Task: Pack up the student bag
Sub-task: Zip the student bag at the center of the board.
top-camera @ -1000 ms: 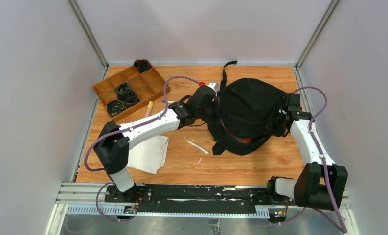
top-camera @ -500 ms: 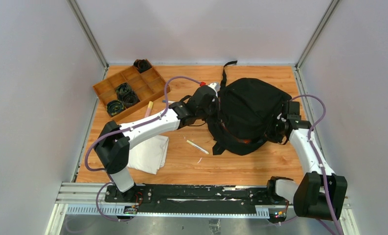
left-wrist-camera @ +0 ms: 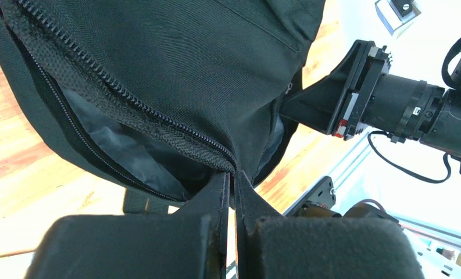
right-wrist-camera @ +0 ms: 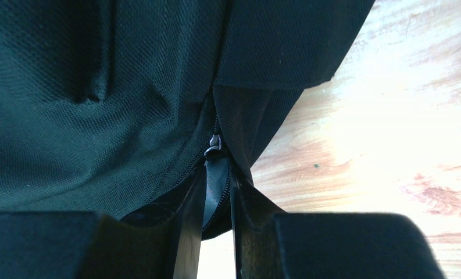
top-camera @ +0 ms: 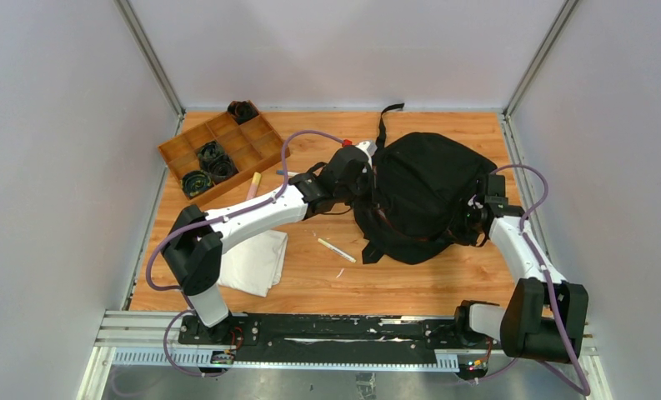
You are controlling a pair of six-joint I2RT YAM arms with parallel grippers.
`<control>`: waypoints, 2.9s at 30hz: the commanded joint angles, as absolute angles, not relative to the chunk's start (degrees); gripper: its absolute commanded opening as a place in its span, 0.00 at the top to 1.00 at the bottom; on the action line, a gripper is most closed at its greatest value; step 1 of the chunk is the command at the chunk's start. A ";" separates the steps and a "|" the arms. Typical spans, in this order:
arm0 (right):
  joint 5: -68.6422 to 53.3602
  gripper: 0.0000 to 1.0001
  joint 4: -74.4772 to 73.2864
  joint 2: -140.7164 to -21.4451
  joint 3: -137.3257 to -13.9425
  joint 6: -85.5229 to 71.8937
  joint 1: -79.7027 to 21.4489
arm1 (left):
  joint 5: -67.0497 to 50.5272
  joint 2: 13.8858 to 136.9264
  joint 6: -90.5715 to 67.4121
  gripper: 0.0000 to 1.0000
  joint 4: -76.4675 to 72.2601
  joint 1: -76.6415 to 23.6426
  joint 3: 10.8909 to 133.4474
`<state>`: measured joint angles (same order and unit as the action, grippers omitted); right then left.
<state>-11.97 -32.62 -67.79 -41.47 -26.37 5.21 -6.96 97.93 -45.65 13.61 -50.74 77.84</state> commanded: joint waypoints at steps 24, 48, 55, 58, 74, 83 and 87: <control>-13.38 0.85 -31.89 -65.01 -41.59 -25.90 4.48 | -10.03 99.13 -45.87 1.00 9.95 -50.54 77.62; -9.50 1.00 -30.02 -66.62 -42.12 -25.28 4.48 | -10.33 98.94 -45.65 1.00 9.49 -50.54 74.48; -15.12 1.00 -35.58 -62.05 -44.46 -24.27 4.48 | -10.53 99.81 -45.26 1.00 9.53 -50.53 75.35; -17.04 1.00 -36.23 -62.11 -44.71 -24.11 4.48 | -10.70 100.05 -45.35 1.00 9.63 -50.52 75.73; -28.42 1.00 -39.24 -61.78 -50.64 -25.28 4.48 | -10.94 99.74 -44.88 1.00 10.15 -50.58 75.85; -23.84 1.00 -46.62 -57.95 -46.45 -21.39 4.48 | -7.24 97.12 -42.57 1.00 11.36 -50.33 76.20; -24.16 1.00 -47.92 -55.85 -44.23 -21.06 4.48 | -6.05 97.00 -41.84 1.00 12.31 -48.69 76.77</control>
<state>-23.53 -43.07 -58.17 -46.30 -22.61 5.10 -8.14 99.15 -43.83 12.10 -50.15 74.67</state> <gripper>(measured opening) 0.015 0.019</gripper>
